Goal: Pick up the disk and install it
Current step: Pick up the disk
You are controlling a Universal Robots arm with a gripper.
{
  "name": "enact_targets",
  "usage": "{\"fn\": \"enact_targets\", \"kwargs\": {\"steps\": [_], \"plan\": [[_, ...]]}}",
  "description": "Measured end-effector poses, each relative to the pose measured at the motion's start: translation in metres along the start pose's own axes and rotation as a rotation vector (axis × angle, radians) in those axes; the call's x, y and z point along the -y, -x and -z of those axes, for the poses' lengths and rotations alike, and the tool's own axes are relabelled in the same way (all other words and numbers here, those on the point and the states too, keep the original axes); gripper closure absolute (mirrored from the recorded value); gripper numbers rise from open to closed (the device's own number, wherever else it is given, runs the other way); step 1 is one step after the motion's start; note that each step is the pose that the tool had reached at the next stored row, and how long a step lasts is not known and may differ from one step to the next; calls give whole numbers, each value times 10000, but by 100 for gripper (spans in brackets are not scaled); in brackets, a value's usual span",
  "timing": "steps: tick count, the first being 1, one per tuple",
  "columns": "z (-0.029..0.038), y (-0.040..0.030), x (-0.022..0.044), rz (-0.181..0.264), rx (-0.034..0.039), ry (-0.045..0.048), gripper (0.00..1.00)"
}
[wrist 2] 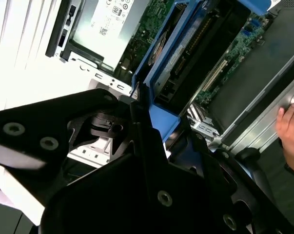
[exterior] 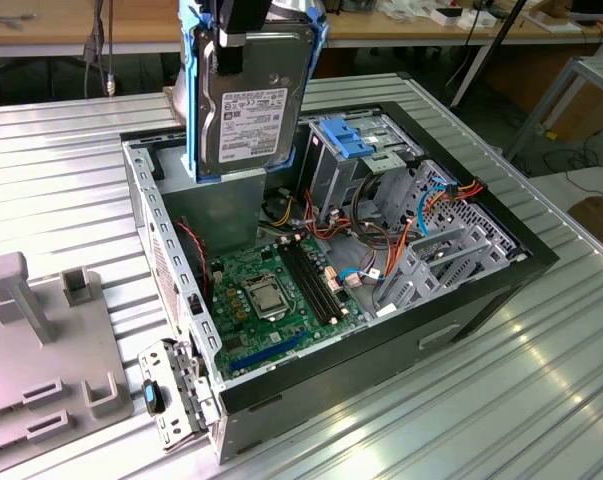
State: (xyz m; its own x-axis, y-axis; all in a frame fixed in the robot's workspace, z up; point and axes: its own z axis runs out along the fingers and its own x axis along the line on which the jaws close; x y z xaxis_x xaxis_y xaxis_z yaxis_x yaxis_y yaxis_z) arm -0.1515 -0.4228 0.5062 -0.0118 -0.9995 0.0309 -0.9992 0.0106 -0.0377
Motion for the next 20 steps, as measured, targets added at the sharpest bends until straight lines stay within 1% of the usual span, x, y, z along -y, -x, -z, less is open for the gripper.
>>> {"fn": "enact_targets", "kwargs": {"steps": [4, 6, 7, 8, 10, 11, 12, 13, 15, 17, 18, 20], "plan": [[-14, -106, 27, 0, -1, 0, 63], [-22, -134, 68, 0, 1, -1, 63], [-27, -141, 121, 0, -2, 1, 63], [-37, -145, 208, -1, -1, 0, 63], [-50, -147, 333, 0, -1, 0, 63], [-57, -148, 416, 0, -2, 1, 63], [-62, -148, 470, 0, -2, 1, 63], [-70, -149, 543, 0, -1, 0, 63], [-79, -149, 631, 0, -1, 0, 63], [-89, -149, 740, 0, -2, 1, 63], [-99, -148, 838, -1, -1, 0, 63], [-111, -146, 976, -1, -1, 0, 63]]}}
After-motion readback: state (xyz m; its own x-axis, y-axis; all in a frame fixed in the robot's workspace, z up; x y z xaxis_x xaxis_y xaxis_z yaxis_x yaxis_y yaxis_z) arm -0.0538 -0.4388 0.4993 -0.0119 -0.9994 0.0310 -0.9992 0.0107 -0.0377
